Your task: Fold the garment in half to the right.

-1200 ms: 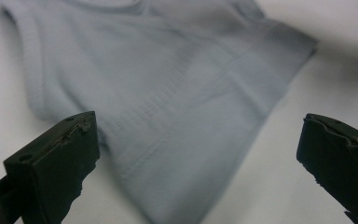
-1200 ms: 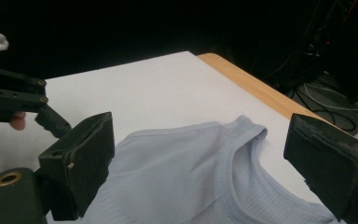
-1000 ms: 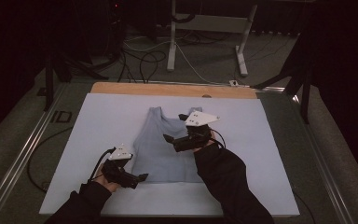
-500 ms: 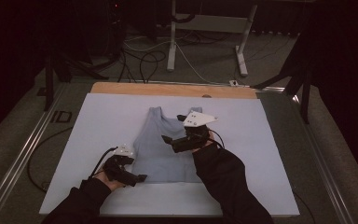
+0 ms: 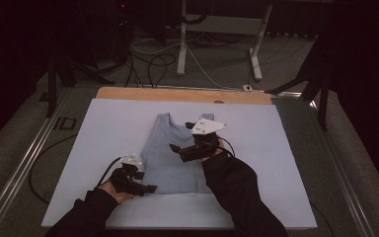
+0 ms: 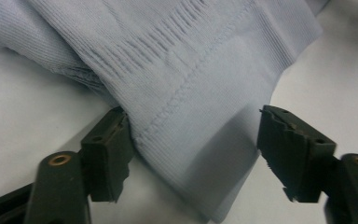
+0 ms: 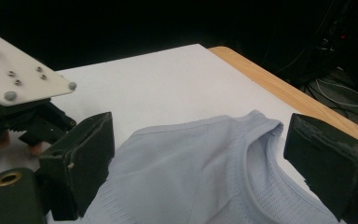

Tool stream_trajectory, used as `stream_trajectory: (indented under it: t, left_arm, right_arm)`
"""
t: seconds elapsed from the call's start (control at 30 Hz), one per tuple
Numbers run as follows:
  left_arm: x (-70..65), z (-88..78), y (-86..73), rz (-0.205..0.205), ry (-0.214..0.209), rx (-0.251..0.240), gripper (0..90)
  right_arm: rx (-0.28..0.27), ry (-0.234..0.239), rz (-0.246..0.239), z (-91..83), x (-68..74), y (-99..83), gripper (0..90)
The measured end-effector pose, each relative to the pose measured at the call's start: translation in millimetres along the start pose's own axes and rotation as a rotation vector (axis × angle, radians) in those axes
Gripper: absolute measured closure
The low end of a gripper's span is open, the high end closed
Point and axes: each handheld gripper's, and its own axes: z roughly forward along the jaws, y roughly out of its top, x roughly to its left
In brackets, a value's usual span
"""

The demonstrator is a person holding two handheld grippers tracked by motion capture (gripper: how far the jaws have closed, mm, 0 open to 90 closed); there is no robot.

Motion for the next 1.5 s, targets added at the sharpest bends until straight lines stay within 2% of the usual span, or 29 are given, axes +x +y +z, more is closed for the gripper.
stream_trajectory:
  t: [0.2,0.33,0.47,0.57,0.67,0.73,0.77,0.83,0.87,0.93,1.17,1.33,1.5]
  left_arm:
    - [0.3,-2.0,-3.5,-0.029,-0.034,-0.004,36.7]
    - [0.0,-0.4,-4.9,-0.046,-0.087,-0.001,43.3]
    - [-2.5,2.9,-4.6,-0.059,-0.118,-0.005,44.4]
    - [-7.8,5.6,-3.2,-0.050,-0.085,0.002,51.8]
    - [-11.9,8.1,-1.5,-0.035,-0.032,-0.003,60.6]
    - [-16.9,9.2,-1.2,0.015,0.020,0.005,64.1]
    - [-17.9,9.1,-0.8,0.030,0.036,0.011,70.4]
    - [-16.1,8.7,-0.4,0.019,0.032,0.012,79.5]
    - [-13.8,7.8,-0.4,0.000,0.013,0.005,79.5]
    - [-12.5,4.9,0.4,0.001,0.015,-0.002,84.2]
    - [-14.2,-10.9,5.5,0.009,0.018,-0.037,85.6]
    - [-14.5,-10.1,6.3,0.014,0.012,-0.022,85.8]
    - [-14.3,-10.7,5.0,0.013,0.006,-0.023,85.8]
  right_arm:
    - [0.001,-0.002,0.002,0.4,0.7,-0.4,8.6]
    - [0.004,0.004,-0.001,2.8,1.4,-1.4,8.6]
    - [0.006,0.008,0.003,5.2,2.6,-2.0,8.6]
    - [0.010,0.010,0.003,8.7,3.7,-2.9,8.6]
    - [0.018,0.012,-0.001,14.3,3.9,-4.6,8.6]
    - [0.019,0.014,0.001,15.6,4.1,-5.1,8.6]
    - [0.024,0.014,0.006,18.7,4.9,-5.6,8.6]
    - [0.028,0.015,0.001,20.1,5.1,-5.7,8.6]
    - [0.029,0.015,0.006,21.8,5.6,-5.5,8.6]
    - [0.032,0.017,0.004,25.7,5.8,-4.6,8.6]
    - [0.046,0.031,0.010,41.5,3.9,1.1,8.6]
    - [0.056,0.029,0.013,56.5,-2.4,7.3,8.6]
    - [0.070,-0.001,0.015,75.6,-11.3,14.3,8.5]
